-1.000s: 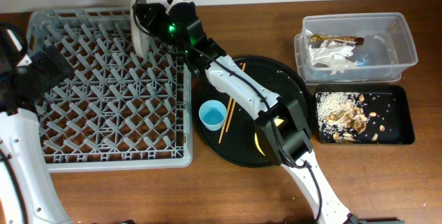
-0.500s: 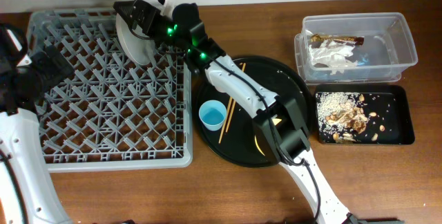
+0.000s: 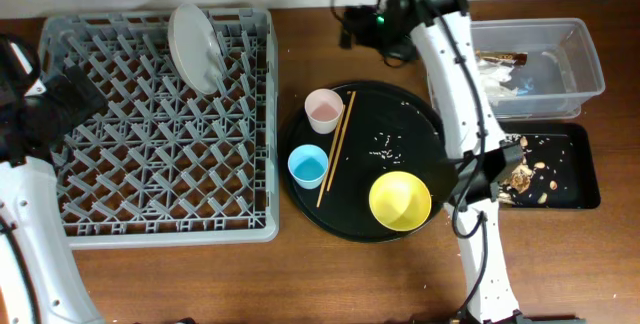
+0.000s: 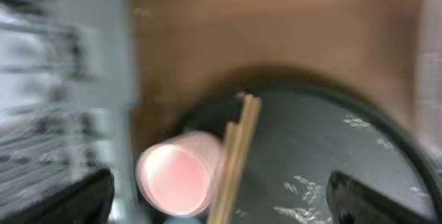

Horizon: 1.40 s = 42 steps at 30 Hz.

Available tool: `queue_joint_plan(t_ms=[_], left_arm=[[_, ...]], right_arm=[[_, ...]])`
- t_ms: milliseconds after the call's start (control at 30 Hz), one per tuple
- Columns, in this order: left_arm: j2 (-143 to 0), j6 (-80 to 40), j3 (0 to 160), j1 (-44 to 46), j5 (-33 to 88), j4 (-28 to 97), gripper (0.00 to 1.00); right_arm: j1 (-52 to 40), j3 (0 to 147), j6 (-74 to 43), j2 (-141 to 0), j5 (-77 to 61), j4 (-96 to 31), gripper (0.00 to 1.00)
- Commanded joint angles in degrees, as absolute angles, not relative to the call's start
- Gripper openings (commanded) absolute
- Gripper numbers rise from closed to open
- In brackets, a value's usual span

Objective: Sort waste into correct bins and load items into the dishwasher rack
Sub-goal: 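Carry the white plate to the rack and stand it upright, then grasp the yellow bowl and place it in the rack beside the plate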

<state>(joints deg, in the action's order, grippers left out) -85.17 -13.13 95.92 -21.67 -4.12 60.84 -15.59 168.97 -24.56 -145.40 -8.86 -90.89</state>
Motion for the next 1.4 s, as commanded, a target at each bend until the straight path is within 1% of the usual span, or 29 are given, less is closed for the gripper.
queue_joint_plan(t_ms=[0, 33, 67, 133, 200, 267, 367, 400, 467, 500, 567, 667, 700, 733, 767, 800, 900, 933, 967, 1000, 1100, 1167, 1233, 1300, 1367], left_arm=[[-84.75, -13.47, 96.57, -21.98, -4.36, 60.77, 1.00], [-84.75, -13.47, 96.57, -21.98, -4.36, 60.77, 1.00], [-84.75, -13.47, 96.57, -21.98, -4.36, 60.75, 0.99], [-84.75, -13.47, 96.57, -21.98, -4.36, 60.77, 1.00], [-84.75, -13.47, 96.57, -21.98, -4.36, 60.77, 1.00], [-84.75, -13.47, 96.57, -21.98, -4.36, 60.75, 0.99], [-84.75, -13.47, 96.57, -21.98, -4.36, 60.75, 1.00], [-84.75, -13.47, 96.57, -21.98, -4.36, 60.75, 0.99], [-84.75, -13.47, 96.57, -21.98, -4.36, 60.77, 1.00], [-84.75, -13.47, 96.57, -21.98, -4.36, 60.77, 0.99], [-84.75, -13.47, 96.57, -21.98, -4.36, 60.77, 1.00], [-84.75, -13.47, 96.57, -21.98, -4.36, 60.77, 1.00], [-84.75, -13.47, 96.57, -21.98, -4.36, 60.77, 0.99], [-84.75, -13.47, 96.57, -21.98, -4.36, 60.77, 1.00], [-84.75, -13.47, 96.57, -21.98, -4.36, 60.77, 1.00], [-84.75, -13.47, 96.57, -21.98, -4.36, 60.77, 0.99], [-84.75, -13.47, 96.57, -21.98, -4.36, 60.77, 1.00], [-84.75, -13.47, 96.57, -21.98, -4.36, 60.77, 0.99], [-84.75, -13.47, 96.57, -21.98, -4.36, 60.77, 1.00], [-84.75, -13.47, 96.57, -21.98, -4.36, 60.77, 1.00], [-84.75, -13.47, 96.57, -21.98, -4.36, 60.77, 1.00], [-84.75, -13.47, 96.57, -21.98, -4.36, 60.77, 1.00], [-84.75, -13.47, 96.57, -21.98, -4.36, 60.77, 0.99], [-84.75, -13.47, 96.57, -21.98, -4.36, 60.77, 1.00], [-84.75, -13.47, 96.57, -21.98, -4.36, 60.77, 0.99]], right_arm=[[-13.74, 169.88, -21.26, -143.74, -3.79, -97.36, 1.00], [-13.87, 169.82, -20.16, -142.98, -8.91, -97.36, 1.00], [-14.24, 169.82, -20.14, -142.08, -10.13, -97.36, 1.00], [-15.75, 169.29, -19.73, -139.72, -10.11, -97.36, 0.99], [-15.88, 165.73, -19.73, -136.70, -10.09, -97.36, 0.98], [-15.22, 155.37, -19.75, -131.09, -9.63, -97.36, 0.98], [-15.33, 138.06, -21.67, -122.41, -5.32, -97.34, 0.98], [-15.42, 133.60, -21.67, -120.64, -5.82, -97.36, 0.98], [-16.82, 118.41, -21.74, -119.02, -7.44, -97.32, 0.99], [-17.28, 115.02, -22.50, -119.04, -8.43, -96.88, 1.00], [-19.31, 106.69, -24.88, -119.04, -9.04, -94.13, 0.88], [-24.03, 100.82, -29.21, -119.04, -8.51, -89.21, 0.83], [-26.11, 99.42, -31.88, -119.07, -6.26, -87.09, 0.77], [-27.83, 97.91, -34.46, -119.07, -3.97, -85.10, 0.68], [-28.77, 96.62, -35.07, -119.07, -3.55, -83.66, 0.58], [-29.50, 94.96, -35.29, -119.07, -3.33, -82.15, 0.51], [-29.71, 90.08, -37.19, -119.09, -1.21, -79.00, 0.43], [-29.71, 87.57, -37.15, -119.09, -1.21, -76.99, 0.22], [-29.71, 86.32, -37.15, -119.09, -1.21, -75.94, 0.06], [-29.71, 85.89, -37.15, -119.09, -1.17, -75.66, 0.04], [-29.45, 86.72, -36.84, -119.04, -0.75, -76.47, 0.04], [-28.82, 90.17, -32.80, -118.78, -0.60, -79.77, 0.04], [-27.62, 98.37, -27.46, -118.43, -0.58, -86.02, 0.04], [-25.98, 111.66, -22.13, -118.34, -0.86, -91.98, 0.04], [-24.10, 124.60, -21.23, -118.37, -2.39, -90.56, 0.04]])
